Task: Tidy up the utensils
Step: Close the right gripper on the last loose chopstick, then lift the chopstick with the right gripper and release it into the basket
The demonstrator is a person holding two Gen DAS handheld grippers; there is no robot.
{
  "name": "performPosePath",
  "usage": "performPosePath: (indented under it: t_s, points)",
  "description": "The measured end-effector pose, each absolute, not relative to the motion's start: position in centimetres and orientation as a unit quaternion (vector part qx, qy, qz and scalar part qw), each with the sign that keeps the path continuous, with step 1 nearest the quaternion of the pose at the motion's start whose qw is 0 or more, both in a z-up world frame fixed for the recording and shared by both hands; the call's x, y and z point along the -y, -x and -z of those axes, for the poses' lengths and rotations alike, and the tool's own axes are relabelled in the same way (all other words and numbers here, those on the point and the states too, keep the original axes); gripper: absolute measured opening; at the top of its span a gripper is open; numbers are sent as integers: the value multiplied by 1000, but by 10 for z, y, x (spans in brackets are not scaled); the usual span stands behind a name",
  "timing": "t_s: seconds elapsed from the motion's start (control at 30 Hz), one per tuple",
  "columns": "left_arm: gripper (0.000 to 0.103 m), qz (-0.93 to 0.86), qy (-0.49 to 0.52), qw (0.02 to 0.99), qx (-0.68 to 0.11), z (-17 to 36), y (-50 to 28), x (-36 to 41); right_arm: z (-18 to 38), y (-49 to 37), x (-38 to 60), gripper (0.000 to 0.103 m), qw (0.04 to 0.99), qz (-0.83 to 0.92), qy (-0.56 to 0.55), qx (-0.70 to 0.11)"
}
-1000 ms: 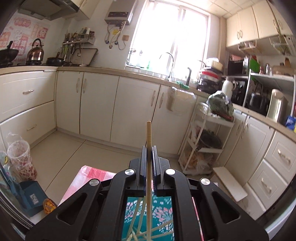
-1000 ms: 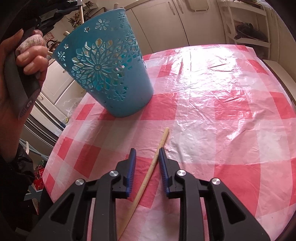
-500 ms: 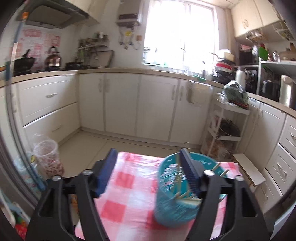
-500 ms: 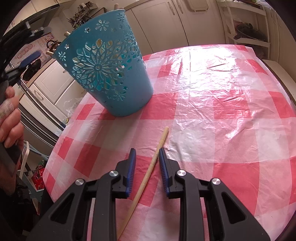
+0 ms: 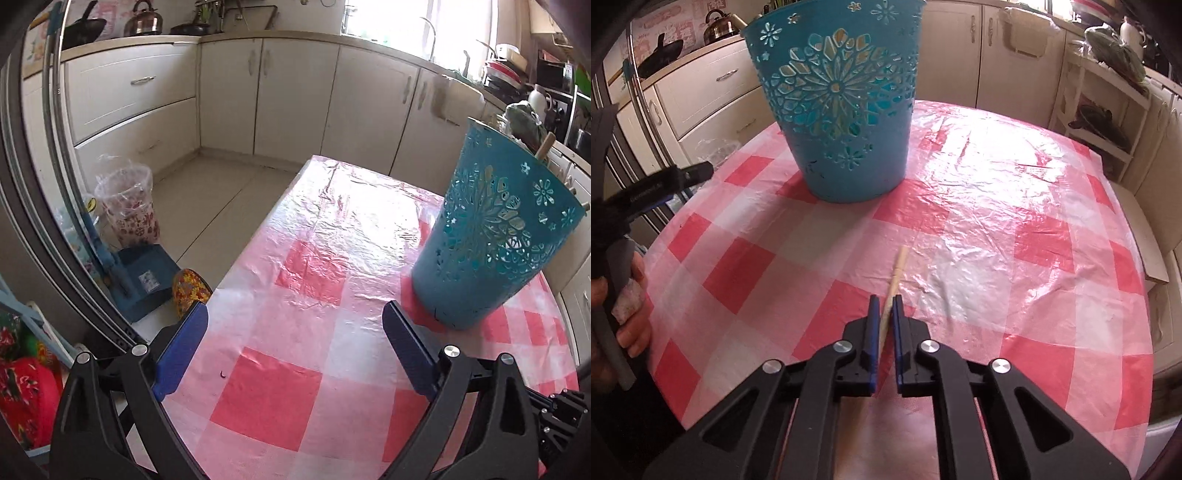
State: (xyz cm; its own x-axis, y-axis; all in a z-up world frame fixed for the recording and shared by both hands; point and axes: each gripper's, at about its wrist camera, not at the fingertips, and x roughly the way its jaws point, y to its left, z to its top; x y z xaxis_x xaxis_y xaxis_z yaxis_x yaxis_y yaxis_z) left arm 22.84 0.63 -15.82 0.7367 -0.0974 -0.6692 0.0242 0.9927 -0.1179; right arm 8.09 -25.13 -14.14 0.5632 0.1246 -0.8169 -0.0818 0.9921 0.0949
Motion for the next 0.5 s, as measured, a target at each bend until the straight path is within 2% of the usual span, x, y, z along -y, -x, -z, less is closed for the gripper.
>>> performPosePath:
  t_s: [0.13, 0.3, 0.5]
  points:
    - [92, 47, 26, 929, -365, 161, -227, 4, 140, -83, 262, 7, 875, -48, -37, -480]
    - [92, 57, -19, 933, -356, 159, -222, 20, 140, -85, 243, 7, 876, -19, 16, -481]
    - [92, 59, -58, 934, -347, 158, -216, 35, 141, -78, 244, 7, 881, -15, 10, -472]
